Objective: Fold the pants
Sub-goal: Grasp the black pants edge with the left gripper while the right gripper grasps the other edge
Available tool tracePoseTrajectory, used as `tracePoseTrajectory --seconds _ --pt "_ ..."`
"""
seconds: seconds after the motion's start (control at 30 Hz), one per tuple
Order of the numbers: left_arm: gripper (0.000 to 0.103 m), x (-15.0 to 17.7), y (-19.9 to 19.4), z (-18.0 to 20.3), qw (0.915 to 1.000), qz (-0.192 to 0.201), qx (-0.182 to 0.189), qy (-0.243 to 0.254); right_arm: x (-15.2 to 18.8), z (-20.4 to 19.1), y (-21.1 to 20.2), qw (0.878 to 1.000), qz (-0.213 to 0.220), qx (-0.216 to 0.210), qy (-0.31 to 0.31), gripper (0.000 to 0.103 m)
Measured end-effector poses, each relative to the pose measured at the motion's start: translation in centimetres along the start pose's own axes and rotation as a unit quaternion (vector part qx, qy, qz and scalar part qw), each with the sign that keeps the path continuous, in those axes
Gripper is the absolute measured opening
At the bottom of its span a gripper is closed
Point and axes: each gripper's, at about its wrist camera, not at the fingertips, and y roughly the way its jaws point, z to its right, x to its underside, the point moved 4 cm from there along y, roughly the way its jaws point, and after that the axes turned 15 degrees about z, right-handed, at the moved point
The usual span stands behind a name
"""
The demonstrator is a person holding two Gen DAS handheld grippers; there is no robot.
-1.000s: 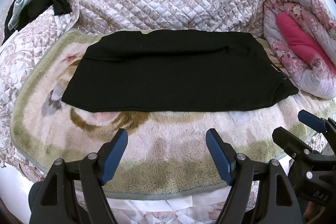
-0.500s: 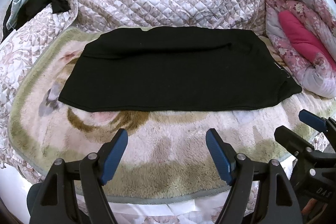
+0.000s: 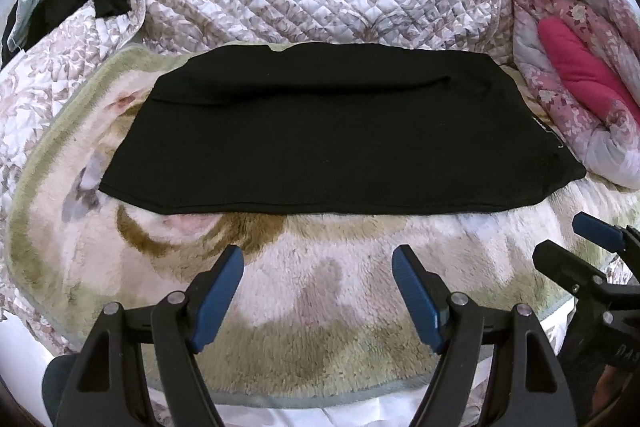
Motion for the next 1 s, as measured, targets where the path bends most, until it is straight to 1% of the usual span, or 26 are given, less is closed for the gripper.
tracePoseTrajectory --seconds 0.13,0.3,0.33,0.53,0.63,0.7,0.83,0.9,1.0 --pt "0.079 0.2 1.2 -1.3 0.9997 -0.001 0.000 -0.025 0.2 2.7 1.4 1.000 -0.005 0.011 0.027 0.084" --pt "0.079 0.3 2.9 -4.0 0.9982 -0.002 -0.018 -0.058 0.6 7.1 2.9 0.996 -0.011 0.037 0.075 0.084" --pt "0.079 0.3 3.2 -4.6 0.9977 -0.001 -0.020 -0.065 0.6 8.0 3.2 0.996 -0.006 0.038 0.076 0.084" --pt "0.079 0.5 4.9 -8.1 0.9930 0.003 -0.034 -0.113 0.5 12.1 4.2 0.989 0.002 0.054 0.137 0.084" --pt "0.079 0.6 5.6 -9.8 0.9895 0.005 -0.038 -0.139 0.1 13.4 4.8 0.985 0.010 0.043 0.165 0.084" --pt "0.079 0.6 6.0 -10.7 0.9873 0.007 -0.038 -0.154 -0.2 13.6 5.1 0.985 0.018 0.040 0.166 0.084" --pt "0.078 0.5 6.9 -12.7 0.9805 0.016 -0.041 -0.192 -1.3 14.4 6.1 0.982 0.030 0.021 0.188 0.084" --pt "0.078 0.4 7.3 -13.6 0.9769 0.021 -0.036 -0.210 -1.8 14.9 6.5 0.979 0.038 0.017 0.197 0.084" --pt "0.078 -0.1 7.8 -14.1 0.9758 0.031 -0.032 -0.214 -2.8 15.6 7.2 0.976 0.052 0.015 0.211 0.084"
